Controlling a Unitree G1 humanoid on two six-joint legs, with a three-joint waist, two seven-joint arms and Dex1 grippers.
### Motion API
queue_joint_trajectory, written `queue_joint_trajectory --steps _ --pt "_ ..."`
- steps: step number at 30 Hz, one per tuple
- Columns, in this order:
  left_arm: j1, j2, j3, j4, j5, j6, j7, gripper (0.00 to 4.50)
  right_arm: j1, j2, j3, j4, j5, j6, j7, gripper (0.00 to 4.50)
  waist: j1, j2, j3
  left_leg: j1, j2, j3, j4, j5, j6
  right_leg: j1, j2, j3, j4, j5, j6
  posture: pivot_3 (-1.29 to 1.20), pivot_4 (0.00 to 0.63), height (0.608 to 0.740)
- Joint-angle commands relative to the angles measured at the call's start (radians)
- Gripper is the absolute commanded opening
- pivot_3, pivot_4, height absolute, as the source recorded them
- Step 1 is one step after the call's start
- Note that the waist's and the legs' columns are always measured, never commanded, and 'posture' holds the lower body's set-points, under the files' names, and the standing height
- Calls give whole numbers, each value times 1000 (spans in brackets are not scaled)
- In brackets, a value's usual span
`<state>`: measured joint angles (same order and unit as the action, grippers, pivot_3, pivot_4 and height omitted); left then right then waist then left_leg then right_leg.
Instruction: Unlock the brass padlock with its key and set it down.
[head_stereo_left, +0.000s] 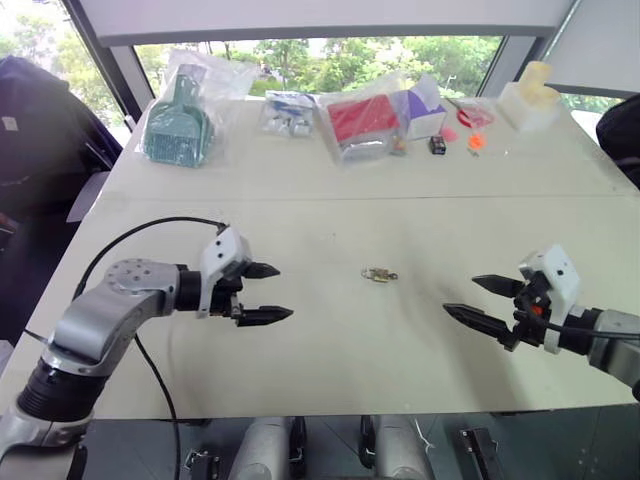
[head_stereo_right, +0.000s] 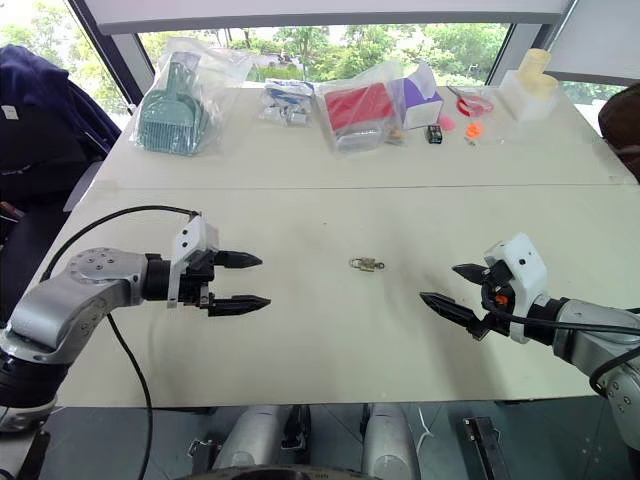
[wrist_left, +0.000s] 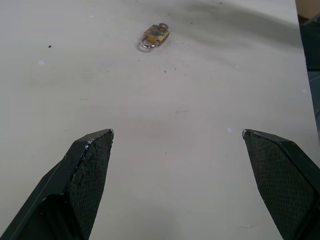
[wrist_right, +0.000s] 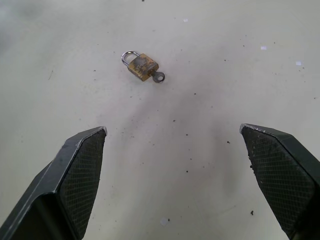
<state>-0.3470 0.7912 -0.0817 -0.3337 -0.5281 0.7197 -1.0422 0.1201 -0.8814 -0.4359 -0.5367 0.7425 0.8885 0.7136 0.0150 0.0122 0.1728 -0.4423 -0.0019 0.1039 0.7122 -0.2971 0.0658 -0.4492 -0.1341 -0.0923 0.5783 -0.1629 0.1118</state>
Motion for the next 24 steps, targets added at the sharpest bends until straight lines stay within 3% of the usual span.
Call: queue_joint_trajectory --steps 1,18,21,24 --pt "-17 22 9 -11 -6 -17 -30 4322 1 1 -9 -18 1 -13 1 4437 -1 0 0 0 0 0 0 0 0 0 0 0 0 0 0 0 150 735" --pt "-89 20 -29 111 96 -116 -65 4322 2 31 34 -31 -15 -21 -19 4437 1 0 0 0 0 0 0 0 0 0 0 0 0 0 0 0 150 735" --pt "-182 16 -112 243 218 -277 -124 4322 -24 33 51 -17 -13 -15 -25 4437 1 0 0 0 0 0 0 0 0 0 0 0 0 0 0 0 150 735" --pt "-344 -54 -187 443 313 -406 -159 4322 -58 47 87 4 -19 -7 -42 4437 5 0 0 0 0 0 1 0 0 0 0 0 0 0 0 0 150 735"
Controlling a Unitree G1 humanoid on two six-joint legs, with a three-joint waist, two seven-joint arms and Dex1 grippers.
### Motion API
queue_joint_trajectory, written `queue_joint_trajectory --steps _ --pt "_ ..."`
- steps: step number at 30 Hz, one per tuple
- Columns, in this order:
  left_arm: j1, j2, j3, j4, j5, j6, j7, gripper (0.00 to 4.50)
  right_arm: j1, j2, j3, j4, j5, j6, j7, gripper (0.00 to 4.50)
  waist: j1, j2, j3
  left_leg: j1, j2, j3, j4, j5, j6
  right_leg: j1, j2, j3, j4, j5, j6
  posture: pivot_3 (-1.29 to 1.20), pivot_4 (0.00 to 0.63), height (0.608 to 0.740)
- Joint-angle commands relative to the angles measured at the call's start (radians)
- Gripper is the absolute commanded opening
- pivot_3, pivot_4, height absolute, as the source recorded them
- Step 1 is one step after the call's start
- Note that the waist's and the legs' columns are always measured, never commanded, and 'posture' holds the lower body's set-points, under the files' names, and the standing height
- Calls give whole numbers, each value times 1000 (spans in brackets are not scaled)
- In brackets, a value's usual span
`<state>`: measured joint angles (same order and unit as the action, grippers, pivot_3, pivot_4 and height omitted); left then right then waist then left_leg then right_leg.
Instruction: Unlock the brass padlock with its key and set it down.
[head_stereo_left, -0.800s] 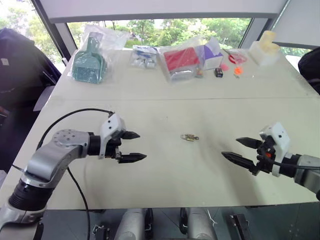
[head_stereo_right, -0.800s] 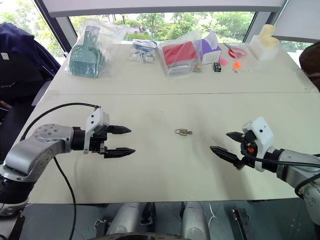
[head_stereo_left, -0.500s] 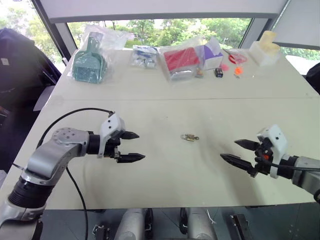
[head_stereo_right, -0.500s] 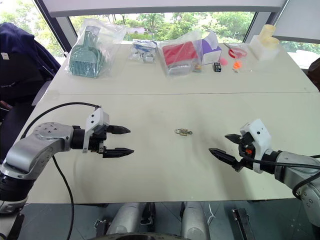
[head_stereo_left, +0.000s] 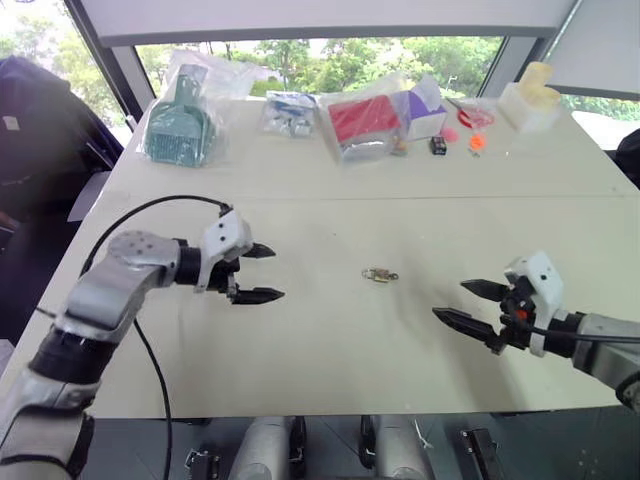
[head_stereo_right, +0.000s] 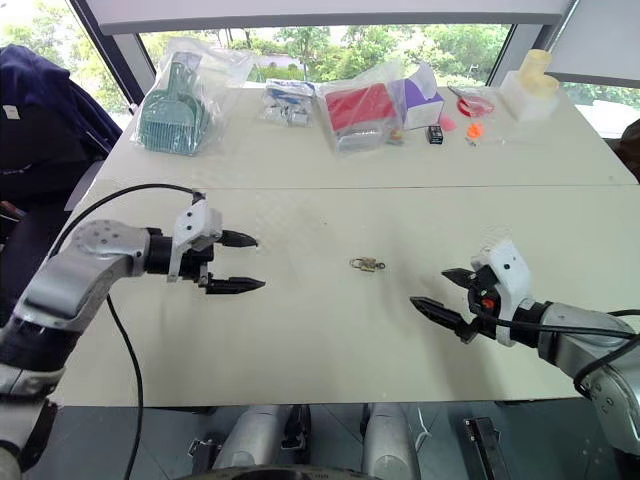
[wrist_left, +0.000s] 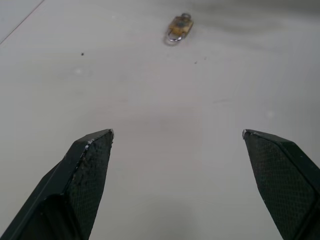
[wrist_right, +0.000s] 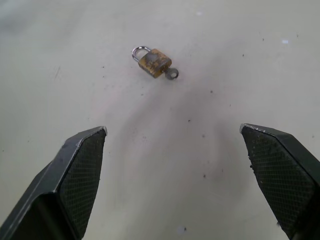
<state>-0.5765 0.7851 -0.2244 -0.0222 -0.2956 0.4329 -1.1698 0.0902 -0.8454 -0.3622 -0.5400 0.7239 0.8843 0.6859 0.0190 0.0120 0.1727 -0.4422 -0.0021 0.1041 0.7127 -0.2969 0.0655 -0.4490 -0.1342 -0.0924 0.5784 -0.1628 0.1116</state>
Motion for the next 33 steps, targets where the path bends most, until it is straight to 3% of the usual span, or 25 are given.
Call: queue_joint_trajectory --steps 1,3,8,16,29,33 --pt "-167 -82 -60 191 99 -149 -37 4322 -36 15 22 13 -3 -2 -18 4437 5 0 0 0 0 0 0 0 1 0 0 0 0 0 0 0 150 735" --pt "-243 -141 -79 283 127 -196 -50 4322 -46 19 34 22 -7 -3 -22 4437 13 -1 0 -1 0 0 1 1 3 0 0 0 -1 0 0 0 150 735" --pt "-446 -403 -174 582 236 -352 -39 4322 -50 46 40 -11 1 2 -57 4437 28 -1 1 -2 -1 1 3 1 4 1 0 0 -1 0 0 0 150 735" --pt "-571 -661 -236 941 368 -476 5 4322 8 136 27 -85 12 11 -164 4437 19 -2 1 -1 0 1 3 -1 8 0 0 0 0 0 1 0 150 735" --pt "-553 -777 -250 1055 493 -526 51 4322 21 187 46 -103 -5 -4 -221 4437 23 -2 1 -1 0 0 4 -1 9 2 -1 0 0 0 0 0 150 735" --pt "-512 -771 -273 1020 517 -508 9 3173 15 189 50 -99 -4 -6 -223 4500 23 -2 0 -1 0 0 4 -1 9 2 -1 0 -1 0 0 0 150 735"
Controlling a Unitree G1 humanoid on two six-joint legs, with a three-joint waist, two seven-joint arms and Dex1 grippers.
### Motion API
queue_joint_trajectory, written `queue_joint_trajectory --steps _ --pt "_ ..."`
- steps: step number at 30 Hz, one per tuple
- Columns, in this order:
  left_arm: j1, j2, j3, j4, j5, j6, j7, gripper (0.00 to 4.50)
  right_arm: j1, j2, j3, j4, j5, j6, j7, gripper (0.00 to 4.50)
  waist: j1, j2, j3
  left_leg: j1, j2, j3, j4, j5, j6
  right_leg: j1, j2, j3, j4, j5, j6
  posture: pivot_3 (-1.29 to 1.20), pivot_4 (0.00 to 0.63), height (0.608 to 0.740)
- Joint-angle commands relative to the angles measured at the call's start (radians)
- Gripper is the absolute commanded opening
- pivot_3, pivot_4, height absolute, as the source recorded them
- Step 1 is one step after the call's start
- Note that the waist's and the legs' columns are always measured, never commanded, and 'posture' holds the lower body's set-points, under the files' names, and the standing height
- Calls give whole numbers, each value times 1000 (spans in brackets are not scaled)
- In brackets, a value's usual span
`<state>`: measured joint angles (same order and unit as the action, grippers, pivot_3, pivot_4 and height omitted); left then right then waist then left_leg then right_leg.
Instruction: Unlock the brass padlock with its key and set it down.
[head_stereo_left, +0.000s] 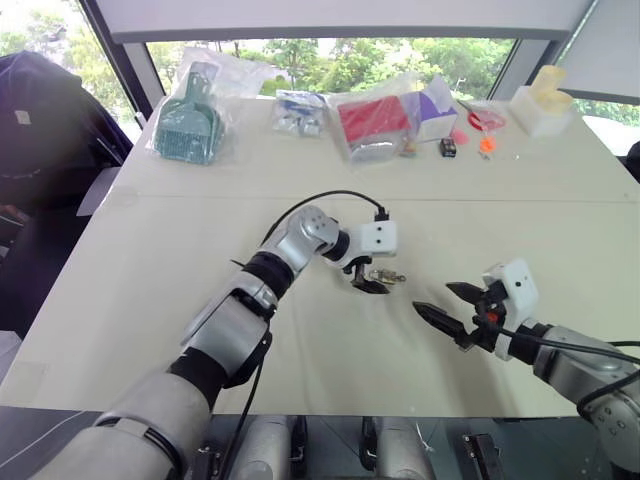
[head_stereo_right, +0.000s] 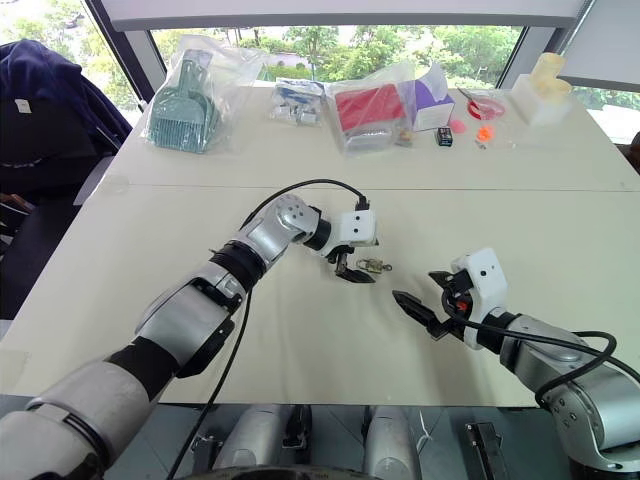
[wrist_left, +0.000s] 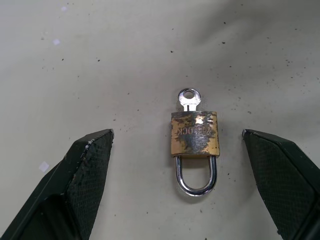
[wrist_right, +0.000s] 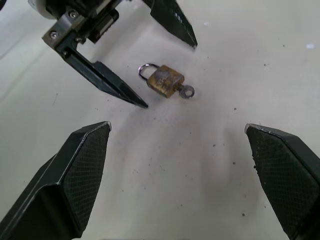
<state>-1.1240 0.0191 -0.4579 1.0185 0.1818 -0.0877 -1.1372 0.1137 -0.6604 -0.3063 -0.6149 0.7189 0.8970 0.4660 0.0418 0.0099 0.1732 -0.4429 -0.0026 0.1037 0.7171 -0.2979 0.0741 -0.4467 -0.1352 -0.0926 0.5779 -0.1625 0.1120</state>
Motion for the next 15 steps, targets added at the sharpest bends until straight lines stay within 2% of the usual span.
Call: queue_joint_trajectory --steps 1,5,7,11,15 --pt "45 2 -49 -33 54 19 -24 2865 -11 7 -10 -22 7 -19 -4 4500 0 0 0 0 0 0 0 0 0 0 0 0 0 0 0 0 150 735" --pt "82 30 -78 -92 90 35 -25 1304 -22 12 -23 -14 27 -7 -8 4500 0 -1 -1 2 0 -1 1 0 0 3 0 0 0 0 0 0 150 735" --pt "104 39 -80 -128 88 53 -33 768 -27 11 -23 -7 32 0 -10 4500 -1 -1 -2 3 0 -1 1 0 0 4 0 0 -1 0 0 0 150 735" --pt "123 64 -65 -189 91 30 18 768 -60 41 -35 14 73 19 -30 4500 -4 -1 -2 3 0 -1 1 0 0 3 0 0 0 0 0 0 150 735" --pt "122 78 86 -312 -56 -73 69 768 -125 149 -88 29 211 26 -104 4500 -4 -1 -2 3 1 -1 1 0 0 2 0 0 0 0 0 0 150 735"
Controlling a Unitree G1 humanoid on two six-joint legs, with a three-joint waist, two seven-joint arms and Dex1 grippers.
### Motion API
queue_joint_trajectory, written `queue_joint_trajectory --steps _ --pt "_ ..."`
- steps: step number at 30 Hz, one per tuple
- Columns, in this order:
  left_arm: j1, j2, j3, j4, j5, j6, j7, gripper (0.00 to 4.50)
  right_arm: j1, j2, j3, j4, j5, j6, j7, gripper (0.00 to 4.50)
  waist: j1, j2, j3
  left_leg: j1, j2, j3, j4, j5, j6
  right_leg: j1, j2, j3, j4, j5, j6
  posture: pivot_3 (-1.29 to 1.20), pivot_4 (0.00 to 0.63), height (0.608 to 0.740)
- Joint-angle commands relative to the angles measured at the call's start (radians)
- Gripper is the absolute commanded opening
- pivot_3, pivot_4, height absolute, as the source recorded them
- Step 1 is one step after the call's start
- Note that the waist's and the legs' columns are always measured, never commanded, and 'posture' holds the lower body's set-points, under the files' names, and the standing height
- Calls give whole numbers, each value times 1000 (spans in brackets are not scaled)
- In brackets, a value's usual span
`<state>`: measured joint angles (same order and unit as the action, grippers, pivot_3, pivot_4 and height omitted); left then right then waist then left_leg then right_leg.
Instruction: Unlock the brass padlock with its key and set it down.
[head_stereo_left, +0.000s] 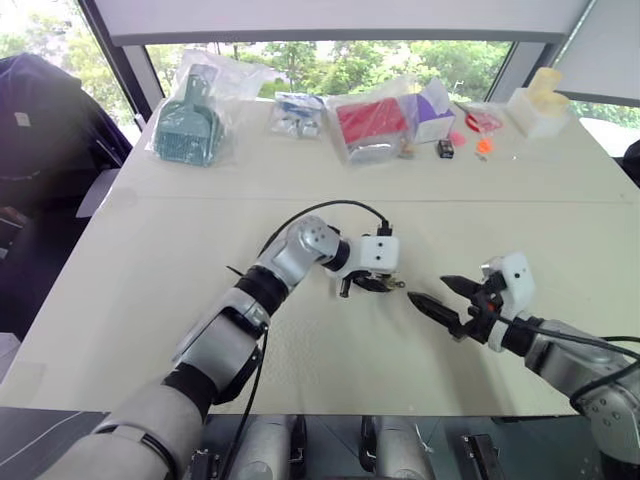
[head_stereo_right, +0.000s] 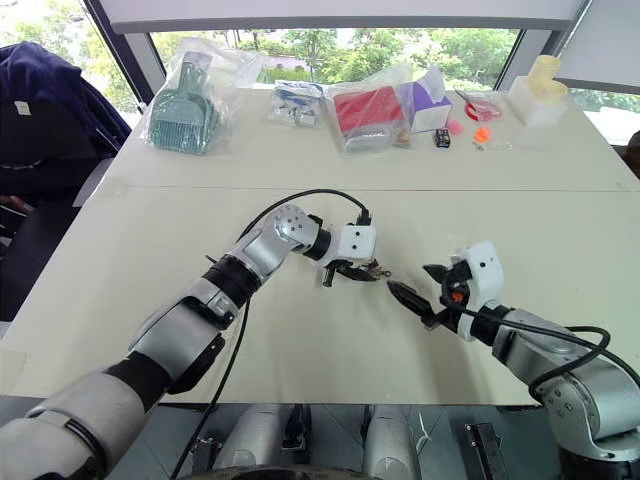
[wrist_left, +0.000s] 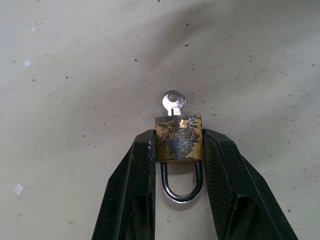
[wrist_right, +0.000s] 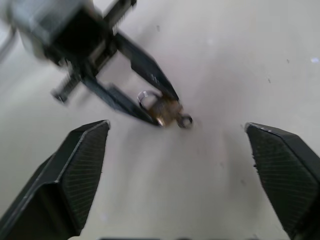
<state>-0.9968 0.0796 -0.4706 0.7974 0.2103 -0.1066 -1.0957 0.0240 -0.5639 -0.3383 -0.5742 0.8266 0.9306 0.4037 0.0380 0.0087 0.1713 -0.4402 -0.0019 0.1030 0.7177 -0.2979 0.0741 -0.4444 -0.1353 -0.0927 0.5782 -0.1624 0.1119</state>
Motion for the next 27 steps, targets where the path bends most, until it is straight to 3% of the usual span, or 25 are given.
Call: queue_joint_trajectory --steps 1,11,21,24,27 --pt "1 28 127 -140 -117 -61 21 768 -54 91 -69 -13 150 -15 -69 4500 -1 0 0 -1 0 0 0 0 0 -1 0 0 0 0 0 0 150 735" --pt "117 59 224 -498 -244 20 99 768 -171 275 -107 40 405 -118 -275 4500 1 1 0 -2 -1 0 -1 0 -1 -2 0 0 1 2 2 0 150 735" --pt "132 64 221 -539 -273 37 129 768 -191 300 -65 61 493 -197 -356 4500 -1 2 0 -1 -1 1 -1 1 -1 -1 1 0 2 2 3 0 150 735" --pt "144 61 216 -546 -273 18 134 768 -191 296 -44 67 493 -207 -359 3559 -1 2 0 -1 -1 1 -1 1 -1 -1 1 0 1 2 3 0 150 735" --pt "152 62 207 -553 -271 9 137 768 -193 295 -19 73 483 -214 -363 2102 -2 2 0 -1 -1 1 -1 1 -1 -1 1 0 2 2 3 0 150 735"
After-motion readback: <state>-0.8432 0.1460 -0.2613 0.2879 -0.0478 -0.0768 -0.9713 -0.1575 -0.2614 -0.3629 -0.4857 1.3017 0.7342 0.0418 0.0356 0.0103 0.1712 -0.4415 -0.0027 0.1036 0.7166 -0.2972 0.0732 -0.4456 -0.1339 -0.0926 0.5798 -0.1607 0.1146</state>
